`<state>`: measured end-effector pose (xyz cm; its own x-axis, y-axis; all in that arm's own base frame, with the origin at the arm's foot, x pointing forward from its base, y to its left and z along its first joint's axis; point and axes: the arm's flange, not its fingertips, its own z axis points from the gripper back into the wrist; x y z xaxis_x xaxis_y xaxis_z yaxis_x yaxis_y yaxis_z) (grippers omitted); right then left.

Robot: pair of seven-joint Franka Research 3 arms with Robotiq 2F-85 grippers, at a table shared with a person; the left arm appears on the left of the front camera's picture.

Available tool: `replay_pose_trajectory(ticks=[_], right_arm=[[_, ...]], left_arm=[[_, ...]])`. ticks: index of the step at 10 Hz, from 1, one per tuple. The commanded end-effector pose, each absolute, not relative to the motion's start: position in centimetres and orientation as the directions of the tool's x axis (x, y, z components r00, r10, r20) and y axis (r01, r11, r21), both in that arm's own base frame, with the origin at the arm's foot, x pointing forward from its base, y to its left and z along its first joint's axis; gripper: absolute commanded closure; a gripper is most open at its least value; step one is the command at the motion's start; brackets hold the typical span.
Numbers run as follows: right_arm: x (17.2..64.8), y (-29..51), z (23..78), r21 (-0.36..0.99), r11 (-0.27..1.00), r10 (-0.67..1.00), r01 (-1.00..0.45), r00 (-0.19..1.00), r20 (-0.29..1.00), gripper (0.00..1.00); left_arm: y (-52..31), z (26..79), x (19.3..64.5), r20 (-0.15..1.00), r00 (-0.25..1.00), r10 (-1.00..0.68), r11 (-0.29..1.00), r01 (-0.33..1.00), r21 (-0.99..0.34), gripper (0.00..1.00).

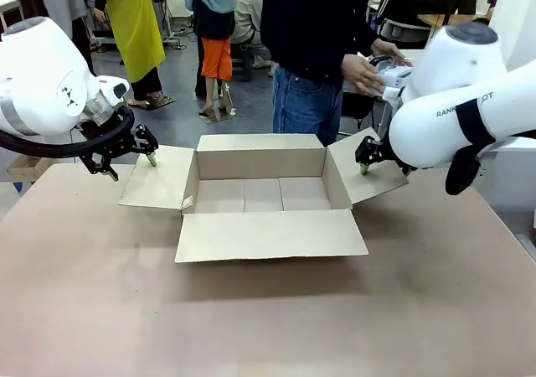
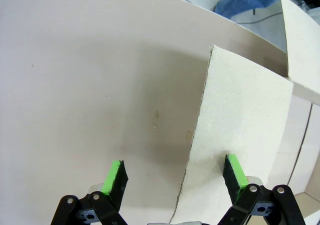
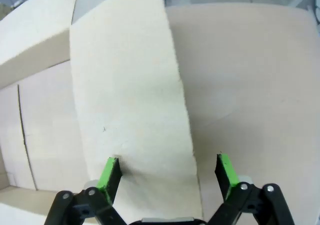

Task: Pack the gift set into the box.
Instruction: Place both hands on the side flaps of the Package Box and spread them outward, then lift both hands away from the flaps of the Package Box.

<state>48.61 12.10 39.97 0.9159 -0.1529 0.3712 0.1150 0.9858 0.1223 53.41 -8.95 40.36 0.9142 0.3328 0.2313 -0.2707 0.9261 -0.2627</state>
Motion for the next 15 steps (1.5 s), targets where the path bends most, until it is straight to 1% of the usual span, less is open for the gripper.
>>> replay_pose_trajectory(ticks=[1,2,15], right_arm=[[48.0,11.3,37.9,0.199,0.976,-0.154,0.089,0.926,0.345,0.0],[48.6,12.1,40.0,0.122,0.986,-0.153,0.115,0.916,0.371,0.0],[48.6,12.1,40.0,0.122,0.986,-0.153,0.115,0.916,0.371,0.0]], left_arm=[[-9.1,40.5,53.2,0.23,0.91,0.345,0.924,-0.286,-0.252,0.0],[-9.1,40.5,53.2,0.23,0.91,0.345,0.924,-0.286,-0.252,0.0],[-9.1,40.5,53.2,0.23,0.91,0.345,0.924,-0.286,-0.252,0.0]])
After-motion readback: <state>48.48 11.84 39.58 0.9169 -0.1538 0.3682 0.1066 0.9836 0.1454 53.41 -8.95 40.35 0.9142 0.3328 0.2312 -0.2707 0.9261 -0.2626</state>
